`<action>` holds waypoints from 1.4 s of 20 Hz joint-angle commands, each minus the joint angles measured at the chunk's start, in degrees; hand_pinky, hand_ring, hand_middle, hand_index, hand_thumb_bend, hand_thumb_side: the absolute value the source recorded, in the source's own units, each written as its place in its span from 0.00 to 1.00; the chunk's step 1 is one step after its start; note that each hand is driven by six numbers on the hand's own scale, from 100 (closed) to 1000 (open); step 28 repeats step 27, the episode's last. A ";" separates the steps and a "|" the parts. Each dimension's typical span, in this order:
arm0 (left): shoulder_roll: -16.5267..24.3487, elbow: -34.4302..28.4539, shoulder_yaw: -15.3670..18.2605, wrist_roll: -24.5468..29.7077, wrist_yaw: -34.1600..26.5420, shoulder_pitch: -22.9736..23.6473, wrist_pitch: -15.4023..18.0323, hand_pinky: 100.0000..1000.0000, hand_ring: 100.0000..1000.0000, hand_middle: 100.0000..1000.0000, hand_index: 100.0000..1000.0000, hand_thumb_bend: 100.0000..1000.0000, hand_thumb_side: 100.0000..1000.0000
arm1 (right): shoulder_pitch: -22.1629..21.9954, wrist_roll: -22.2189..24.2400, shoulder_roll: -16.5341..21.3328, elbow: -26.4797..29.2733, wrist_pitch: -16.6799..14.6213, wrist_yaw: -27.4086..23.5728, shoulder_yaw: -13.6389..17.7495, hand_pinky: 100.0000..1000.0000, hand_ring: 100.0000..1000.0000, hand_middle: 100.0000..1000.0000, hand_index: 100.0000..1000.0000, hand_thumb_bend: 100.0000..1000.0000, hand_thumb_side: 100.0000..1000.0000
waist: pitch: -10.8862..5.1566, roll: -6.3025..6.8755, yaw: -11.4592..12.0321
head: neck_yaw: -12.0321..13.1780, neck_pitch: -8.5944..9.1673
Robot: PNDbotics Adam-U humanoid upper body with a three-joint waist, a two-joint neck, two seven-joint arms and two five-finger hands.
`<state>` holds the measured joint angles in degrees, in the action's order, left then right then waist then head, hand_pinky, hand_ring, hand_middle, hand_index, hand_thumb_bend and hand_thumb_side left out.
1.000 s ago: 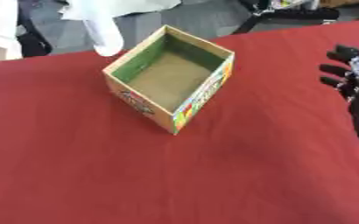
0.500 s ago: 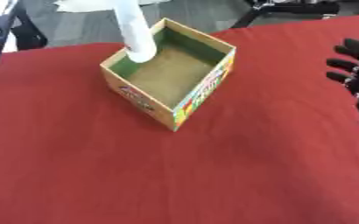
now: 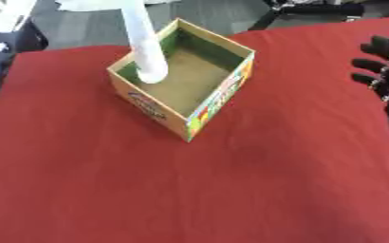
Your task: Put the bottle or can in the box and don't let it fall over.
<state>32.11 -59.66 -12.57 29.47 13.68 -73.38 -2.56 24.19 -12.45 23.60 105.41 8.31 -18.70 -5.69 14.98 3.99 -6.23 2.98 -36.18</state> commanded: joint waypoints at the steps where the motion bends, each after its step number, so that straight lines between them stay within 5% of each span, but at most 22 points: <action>1: 1.36 -0.24 0.66 1.83 1.53 -0.73 1.75 0.76 0.72 0.72 0.77 0.18 0.63 | 0.65 0.19 0.56 1.21 -0.10 -0.42 0.27 0.81 0.81 0.81 0.83 0.00 0.65 | -1.34 -0.35 0.05 | 0.17 -0.24; 8: 2.43 0.15 2.20 -0.90 -0.15 -0.48 1.99 0.71 0.68 0.66 0.73 0.02 0.58 | 0.04 0.11 0.69 1.03 -0.04 -0.43 0.29 0.81 0.81 0.81 0.83 0.00 0.64 | -2.12 -0.47 0.44 | -0.27 -0.87; 14: 5.88 -1.93 3.50 -5.51 -5.86 1.75 0.78 0.69 0.66 0.63 0.70 0.00 0.54 | -0.76 -0.09 0.99 0.96 -0.10 -0.40 0.54 0.81 0.81 0.81 0.83 0.00 0.64 | -3.14 -0.68 1.57 | -1.51 -1.64; 18: 12.93 -11.18 7.93 -14.25 -19.74 10.91 -0.11 0.69 0.67 0.65 0.71 0.00 0.54 | -1.74 -1.09 1.68 1.17 -0.61 -0.29 1.84 0.81 0.81 0.81 0.83 0.00 0.63 | -4.12 -1.10 4.14 | -3.26 -2.61; 22: 21.64 -25.04 10.20 -21.84 -29.16 25.11 -0.38 0.68 0.68 0.66 0.72 0.00 0.51 | -1.65 -1.75 2.04 1.72 -1.06 -0.18 2.71 0.81 0.81 0.81 0.83 0.00 0.62 | -4.18 -1.41 5.51 | -4.82 -2.41; 27: 22.10 -38.27 15.43 -31.02 -37.42 41.54 -2.26 0.67 0.67 0.66 0.71 0.00 0.69 | -1.55 -2.77 1.87 2.16 -1.47 -0.01 3.80 0.81 0.81 0.81 0.83 0.00 0.61 | -3.80 -2.39 6.78 | -6.16 -3.32; 28: 22.10 -38.27 15.43 -31.02 -37.42 41.54 -2.26 0.67 0.67 0.66 0.71 0.00 0.69 | -1.55 -2.77 1.87 2.16 -1.47 -0.01 3.80 0.81 0.81 0.81 0.83 0.00 0.61 | -3.80 -2.39 6.78 | -6.16 -3.32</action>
